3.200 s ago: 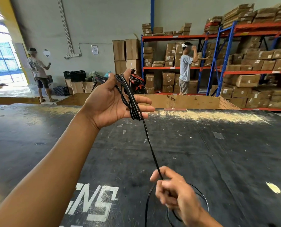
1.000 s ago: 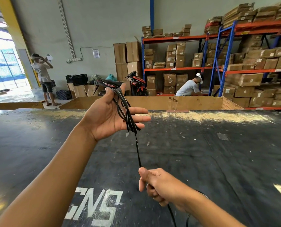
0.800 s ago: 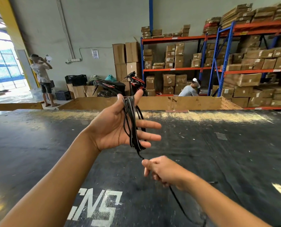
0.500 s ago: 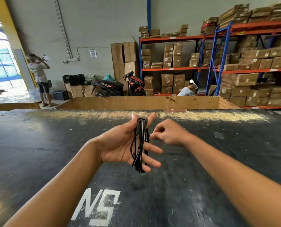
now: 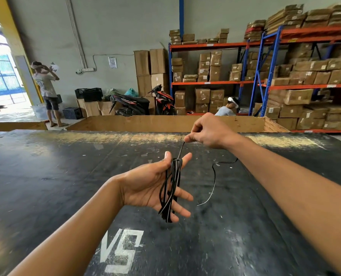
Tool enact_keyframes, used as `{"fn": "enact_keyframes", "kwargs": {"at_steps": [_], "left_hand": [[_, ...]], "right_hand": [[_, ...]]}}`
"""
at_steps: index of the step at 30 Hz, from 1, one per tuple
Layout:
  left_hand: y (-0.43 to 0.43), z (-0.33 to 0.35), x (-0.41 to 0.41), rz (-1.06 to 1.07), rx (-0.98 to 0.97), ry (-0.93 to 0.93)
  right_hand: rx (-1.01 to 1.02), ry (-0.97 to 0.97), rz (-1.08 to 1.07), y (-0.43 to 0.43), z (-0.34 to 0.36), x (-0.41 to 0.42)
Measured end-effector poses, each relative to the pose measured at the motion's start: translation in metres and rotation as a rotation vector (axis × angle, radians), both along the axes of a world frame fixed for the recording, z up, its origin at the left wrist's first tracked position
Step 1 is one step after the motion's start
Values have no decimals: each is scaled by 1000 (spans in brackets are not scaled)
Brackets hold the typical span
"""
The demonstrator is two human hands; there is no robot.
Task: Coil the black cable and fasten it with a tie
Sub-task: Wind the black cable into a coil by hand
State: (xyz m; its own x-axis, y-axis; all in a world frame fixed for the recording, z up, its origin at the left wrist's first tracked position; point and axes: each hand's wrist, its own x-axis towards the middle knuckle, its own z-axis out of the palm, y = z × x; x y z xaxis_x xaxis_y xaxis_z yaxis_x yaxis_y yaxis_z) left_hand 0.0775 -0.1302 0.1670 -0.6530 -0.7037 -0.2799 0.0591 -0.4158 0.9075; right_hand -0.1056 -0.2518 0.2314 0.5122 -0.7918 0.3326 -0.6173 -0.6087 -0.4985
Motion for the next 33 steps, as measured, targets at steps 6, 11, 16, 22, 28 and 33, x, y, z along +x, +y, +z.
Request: {"fn": "enact_keyframes", "kwargs": {"at_steps": [6, 11, 16, 22, 28, 33], "left_hand": [[-9, -14, 5, 102, 26, -65], [-17, -20, 19, 216, 32, 17], [-24, -19, 28, 321, 24, 88], [-28, -11, 39, 469, -6, 135], [-30, 6, 50, 550, -98, 222], [-29, 17, 44, 503, -96, 323]], "right_hand": [[-45, -6, 4, 7, 4, 7], [-85, -49, 2, 22, 9, 10], [-86, -66, 47, 46, 9, 14], [84, -111, 93, 70, 2, 12], [397, -138, 217, 109, -37, 8], [587, -159, 255, 133, -85, 13]]}}
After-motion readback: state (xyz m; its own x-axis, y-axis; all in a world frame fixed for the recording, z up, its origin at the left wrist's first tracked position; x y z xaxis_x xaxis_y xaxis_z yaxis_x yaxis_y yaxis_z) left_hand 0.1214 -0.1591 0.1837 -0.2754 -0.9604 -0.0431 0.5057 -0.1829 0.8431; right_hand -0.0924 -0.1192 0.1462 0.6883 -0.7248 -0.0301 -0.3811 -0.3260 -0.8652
